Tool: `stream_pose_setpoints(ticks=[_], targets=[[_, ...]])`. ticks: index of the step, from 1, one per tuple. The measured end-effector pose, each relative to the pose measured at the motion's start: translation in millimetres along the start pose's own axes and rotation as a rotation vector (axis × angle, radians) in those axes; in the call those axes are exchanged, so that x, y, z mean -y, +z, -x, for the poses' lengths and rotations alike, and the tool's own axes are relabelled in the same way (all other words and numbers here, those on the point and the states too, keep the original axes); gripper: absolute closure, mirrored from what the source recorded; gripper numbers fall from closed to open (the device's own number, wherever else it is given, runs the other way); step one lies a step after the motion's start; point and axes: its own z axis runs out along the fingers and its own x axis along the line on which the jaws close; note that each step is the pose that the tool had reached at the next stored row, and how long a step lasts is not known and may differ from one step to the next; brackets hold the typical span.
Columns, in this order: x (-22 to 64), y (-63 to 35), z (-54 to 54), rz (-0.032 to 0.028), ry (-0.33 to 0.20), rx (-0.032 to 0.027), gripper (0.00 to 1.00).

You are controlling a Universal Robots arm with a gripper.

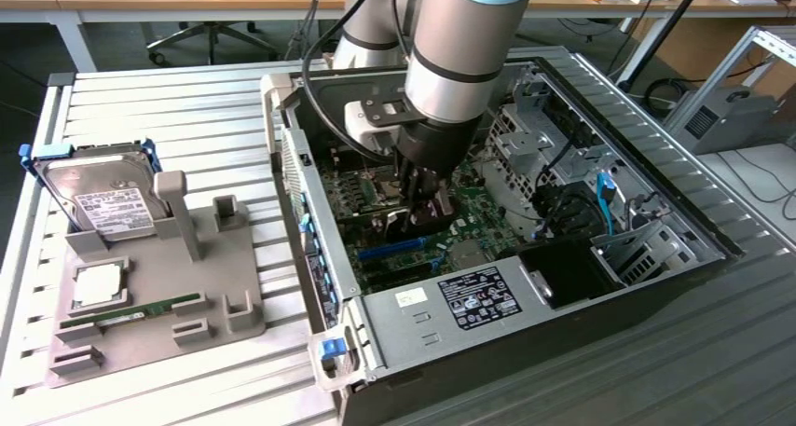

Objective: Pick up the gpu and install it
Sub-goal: 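Insert the gpu into the slot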

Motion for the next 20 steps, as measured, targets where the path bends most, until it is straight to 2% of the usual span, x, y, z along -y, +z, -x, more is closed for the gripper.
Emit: stream_pose_setpoints(ticks=[20], targets=[[0.1,7.9,0.0,0.0,0.0,0.0,0.72]])
